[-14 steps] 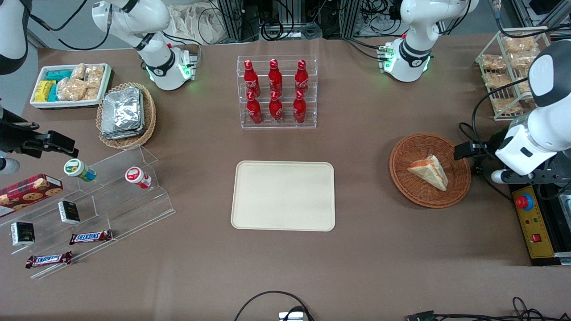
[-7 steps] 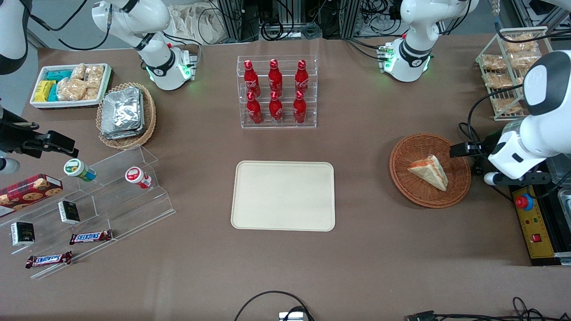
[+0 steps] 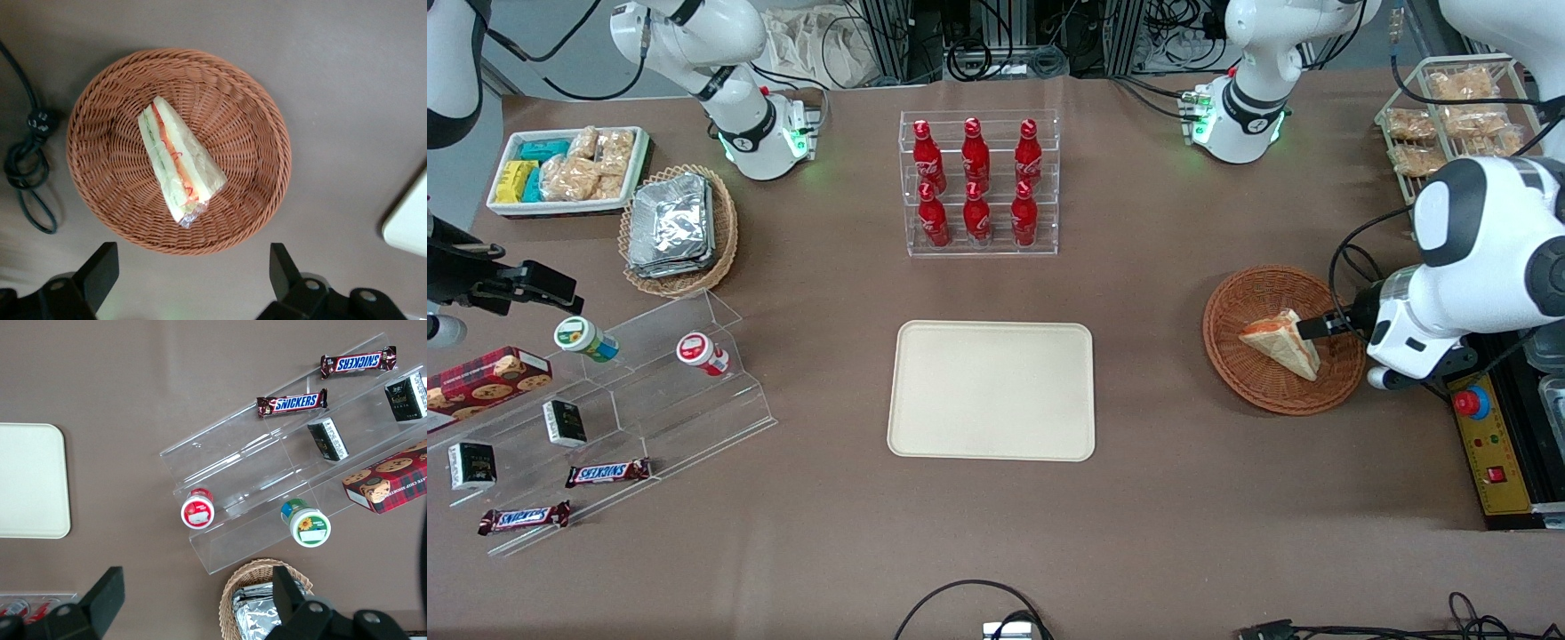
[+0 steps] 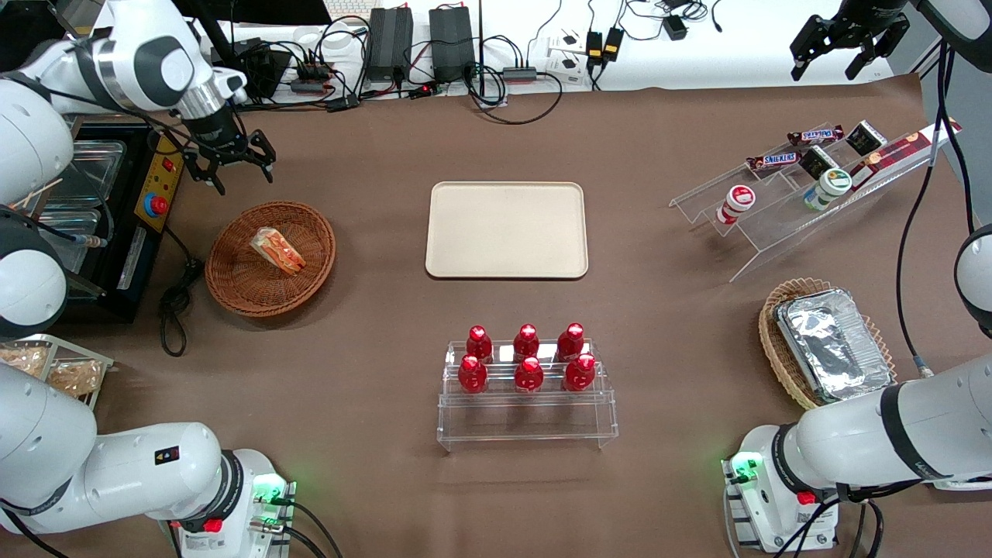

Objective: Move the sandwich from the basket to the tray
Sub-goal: 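Lower the left gripper and close it on the sandwich's edge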

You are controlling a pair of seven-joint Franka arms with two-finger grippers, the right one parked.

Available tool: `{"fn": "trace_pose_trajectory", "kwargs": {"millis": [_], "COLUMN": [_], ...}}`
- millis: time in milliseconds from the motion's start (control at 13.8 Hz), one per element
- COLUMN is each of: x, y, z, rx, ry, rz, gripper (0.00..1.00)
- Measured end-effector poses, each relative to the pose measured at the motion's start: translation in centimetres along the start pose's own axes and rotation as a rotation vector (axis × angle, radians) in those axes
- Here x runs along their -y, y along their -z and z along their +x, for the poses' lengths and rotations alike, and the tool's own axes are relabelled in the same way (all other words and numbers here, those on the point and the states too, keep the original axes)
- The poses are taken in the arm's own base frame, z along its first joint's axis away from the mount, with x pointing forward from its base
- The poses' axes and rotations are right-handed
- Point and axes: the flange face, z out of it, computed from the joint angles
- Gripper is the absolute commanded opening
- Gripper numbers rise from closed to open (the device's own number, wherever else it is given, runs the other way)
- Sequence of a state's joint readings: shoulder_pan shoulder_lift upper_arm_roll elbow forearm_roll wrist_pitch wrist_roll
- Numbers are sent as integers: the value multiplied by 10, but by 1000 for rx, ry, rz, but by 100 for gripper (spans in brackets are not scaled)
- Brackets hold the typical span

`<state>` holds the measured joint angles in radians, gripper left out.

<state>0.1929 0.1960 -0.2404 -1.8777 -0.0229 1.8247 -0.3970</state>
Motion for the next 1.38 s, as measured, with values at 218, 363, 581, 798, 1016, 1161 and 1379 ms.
{"fn": "trace_pose_trajectory", "kwargs": {"millis": [218,363,581,798,1016,1161,1379], "x": [1,3,6,13,25,25,25], "y": [-47,-74,-96,-115,-138,-149,-160], "z": [1,-2,-5,-5,2,4,5], "rx": [-53,-79,-99,-88,-50,-34,-14], "ry": [191,283,324,353,381,407,454], "rz": [-27,-45,-59,-56,-43,-39,-32], "gripper": [100,100,100,100,100,100,64]}}
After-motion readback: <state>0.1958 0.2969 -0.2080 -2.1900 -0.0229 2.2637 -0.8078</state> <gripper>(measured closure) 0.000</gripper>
